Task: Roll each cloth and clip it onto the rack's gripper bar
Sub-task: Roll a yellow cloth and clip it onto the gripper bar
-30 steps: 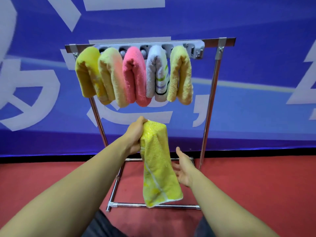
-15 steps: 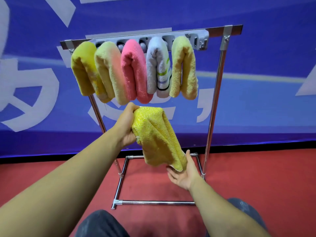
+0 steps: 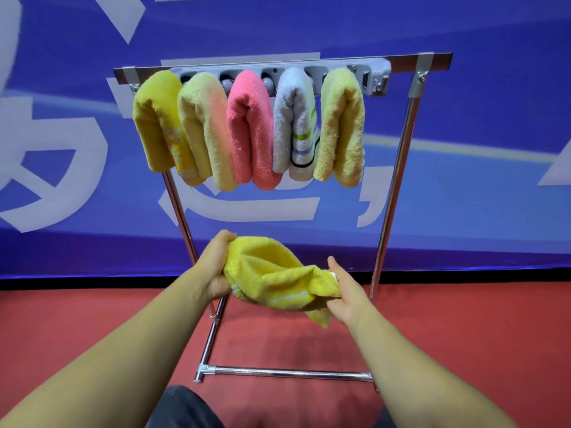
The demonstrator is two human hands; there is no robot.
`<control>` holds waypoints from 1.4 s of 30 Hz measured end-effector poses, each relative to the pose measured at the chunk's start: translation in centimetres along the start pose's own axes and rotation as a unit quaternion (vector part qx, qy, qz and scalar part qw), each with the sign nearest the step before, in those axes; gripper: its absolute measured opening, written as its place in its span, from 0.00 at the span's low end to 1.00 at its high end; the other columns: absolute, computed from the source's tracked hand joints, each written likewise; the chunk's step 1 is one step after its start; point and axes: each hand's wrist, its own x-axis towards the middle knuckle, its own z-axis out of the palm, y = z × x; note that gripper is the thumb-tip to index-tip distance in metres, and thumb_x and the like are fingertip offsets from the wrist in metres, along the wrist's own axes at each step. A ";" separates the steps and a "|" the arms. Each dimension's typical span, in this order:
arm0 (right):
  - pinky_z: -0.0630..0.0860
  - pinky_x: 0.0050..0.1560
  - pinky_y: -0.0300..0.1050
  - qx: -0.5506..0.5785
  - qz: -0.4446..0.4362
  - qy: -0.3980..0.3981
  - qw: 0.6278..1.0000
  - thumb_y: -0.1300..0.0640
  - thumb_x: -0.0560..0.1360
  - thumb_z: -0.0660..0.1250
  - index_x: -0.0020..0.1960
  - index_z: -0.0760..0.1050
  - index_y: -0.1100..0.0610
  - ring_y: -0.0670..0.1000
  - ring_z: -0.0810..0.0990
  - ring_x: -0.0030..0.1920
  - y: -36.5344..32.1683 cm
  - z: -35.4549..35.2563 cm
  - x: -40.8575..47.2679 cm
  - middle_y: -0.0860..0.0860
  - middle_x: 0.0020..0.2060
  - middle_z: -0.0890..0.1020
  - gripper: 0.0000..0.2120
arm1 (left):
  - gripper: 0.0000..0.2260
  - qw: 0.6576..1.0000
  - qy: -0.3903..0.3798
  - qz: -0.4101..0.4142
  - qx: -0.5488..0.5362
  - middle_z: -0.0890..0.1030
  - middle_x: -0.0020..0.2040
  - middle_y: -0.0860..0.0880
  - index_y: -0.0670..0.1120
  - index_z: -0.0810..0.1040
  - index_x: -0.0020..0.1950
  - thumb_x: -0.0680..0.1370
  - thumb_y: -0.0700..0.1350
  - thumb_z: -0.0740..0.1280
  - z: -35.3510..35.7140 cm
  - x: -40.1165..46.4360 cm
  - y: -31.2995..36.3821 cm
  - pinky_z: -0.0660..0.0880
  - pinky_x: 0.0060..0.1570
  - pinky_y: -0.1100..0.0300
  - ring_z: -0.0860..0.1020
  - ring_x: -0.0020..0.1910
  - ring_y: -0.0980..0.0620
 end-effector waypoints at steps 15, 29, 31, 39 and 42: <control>0.82 0.46 0.53 -0.125 -0.006 -0.107 0.986 0.77 0.74 0.62 0.71 0.71 0.54 0.61 0.84 0.51 -3.0 1.6 -1.0 0.64 0.62 0.78 0.30 | 0.10 0.967 -0.026 -0.193 0.166 0.85 0.56 0.37 0.39 0.84 0.55 0.82 0.42 0.65 -1.4 2.4 -6.2 0.77 0.62 0.45 0.84 0.55 0.42; 0.81 0.55 0.56 -0.313 -0.213 0.067 0.923 0.72 0.77 0.64 0.62 0.78 0.63 0.58 0.85 0.48 -5.8 -0.4 -0.1 0.57 0.47 0.86 0.14 | 0.16 0.972 0.209 0.104 -0.009 0.80 0.42 0.41 0.41 0.79 0.44 0.82 0.53 0.64 -3.3 2.9 -3.4 0.78 0.45 0.50 0.79 0.38 0.44; 0.78 0.60 0.49 -0.440 -0.264 0.127 0.849 0.66 0.78 0.65 0.61 0.81 0.62 0.57 0.83 0.55 -6.1 -0.6 0.0 0.57 0.52 0.86 0.13 | 0.20 0.974 0.179 0.110 0.084 0.82 0.42 0.42 0.39 0.82 0.48 0.78 0.57 0.71 -3.3 2.7 -3.2 0.80 0.45 0.46 0.82 0.40 0.43; 0.72 0.51 0.50 -0.656 -0.299 0.158 0.674 0.57 0.83 0.58 0.54 0.80 0.53 0.61 0.78 0.55 -6.5 -1.1 0.2 0.58 0.55 0.80 0.11 | 0.13 0.947 0.180 0.152 0.220 0.85 0.42 0.41 0.40 0.84 0.49 0.83 0.46 0.63 -3.5 3.2 -2.8 0.76 0.41 0.56 0.81 0.40 0.45; 0.64 0.45 0.48 -0.675 -0.260 0.166 0.670 0.57 0.82 0.55 0.47 0.73 0.50 0.61 0.72 0.49 -6.8 -1.3 0.0 0.57 0.50 0.77 0.09 | 0.15 0.934 0.209 0.123 0.263 0.83 0.40 0.45 0.43 0.85 0.46 0.83 0.48 0.63 -3.8 3.2 -3.0 0.73 0.39 0.56 0.79 0.39 0.46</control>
